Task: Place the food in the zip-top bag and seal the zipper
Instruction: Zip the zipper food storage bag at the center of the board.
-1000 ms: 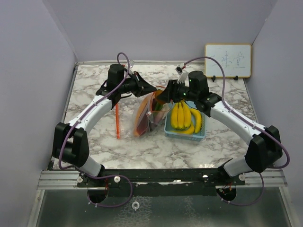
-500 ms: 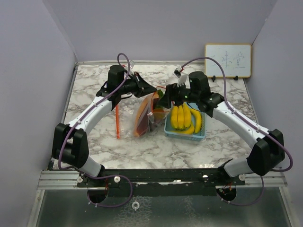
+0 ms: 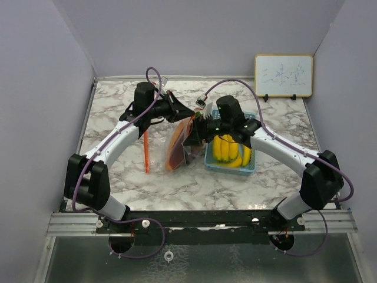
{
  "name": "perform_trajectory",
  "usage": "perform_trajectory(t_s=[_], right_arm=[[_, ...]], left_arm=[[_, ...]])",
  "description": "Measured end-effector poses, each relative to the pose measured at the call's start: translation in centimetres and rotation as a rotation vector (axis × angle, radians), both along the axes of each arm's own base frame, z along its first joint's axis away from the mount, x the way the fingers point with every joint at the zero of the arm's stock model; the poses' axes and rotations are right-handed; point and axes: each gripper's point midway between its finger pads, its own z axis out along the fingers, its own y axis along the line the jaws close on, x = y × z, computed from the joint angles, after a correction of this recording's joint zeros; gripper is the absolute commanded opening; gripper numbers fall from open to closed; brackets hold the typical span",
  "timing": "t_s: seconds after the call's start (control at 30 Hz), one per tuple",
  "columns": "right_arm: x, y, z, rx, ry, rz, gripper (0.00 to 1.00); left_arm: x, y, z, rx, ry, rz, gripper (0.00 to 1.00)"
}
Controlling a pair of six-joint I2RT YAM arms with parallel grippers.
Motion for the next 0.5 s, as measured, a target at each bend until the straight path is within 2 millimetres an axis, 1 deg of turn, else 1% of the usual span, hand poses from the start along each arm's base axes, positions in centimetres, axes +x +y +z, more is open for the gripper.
perform_trajectory(t_s=[0.03,0.1,0.13,0.2,0.23,0.27,0.33,0.37,0.43,0.47,0.5], right_arm=[[0.1,0.1,-0.2,-0.002,0.005,-0.006,0.47],[0.6,0.3,-0.4,-0.002,0.016,-0.027,0.29],[0.9,0.4,-0.4,-0.001,0.017,-0.036,0.21],[1.5,0.6,-0.2,0.003,0.019,-0.061,0.13],[1.8,0.7,-0.1,0.006,0.022,-0.079,0.07],[2.0,0.7,-0.1,0.008,0.025,-0.09,0.03],[2.4,0.7,0.0,0.01,0.029,-0.121,0.02],[2.7,0.6,0.0,0.01,0.033,-0.138,0.02],[2.9,0.5,0.0,0.009,0.041,-0.164,0.02],[3.1,0.5,0.0,0.01,0.041,-0.173,0.02],[3.2,0.5,0.1,0.012,0.042,-0.185,0.02]], left_arm=[[0.0,0.0,0.0,0.001,0.001,0.0,0.0],[-0.2,0.1,0.1,0.004,0.0,-0.001,0.0],[-0.3,0.1,0.2,0.006,-0.002,-0.002,0.0],[-0.5,0.2,0.3,0.011,-0.009,-0.005,0.0],[-0.7,0.3,0.4,0.014,-0.012,-0.007,0.01],[-0.8,0.3,0.4,0.017,-0.015,-0.008,0.05],[-0.9,0.4,0.4,0.025,-0.023,-0.011,0.14],[-0.9,0.5,0.4,0.03,-0.029,-0.013,0.25],[-1.0,0.6,0.3,0.043,-0.04,-0.017,0.41],[-1.1,0.7,0.1,0.056,-0.044,-0.018,0.52],[-1.1,1.0,-0.2,0.071,-0.044,-0.014,0.67]])
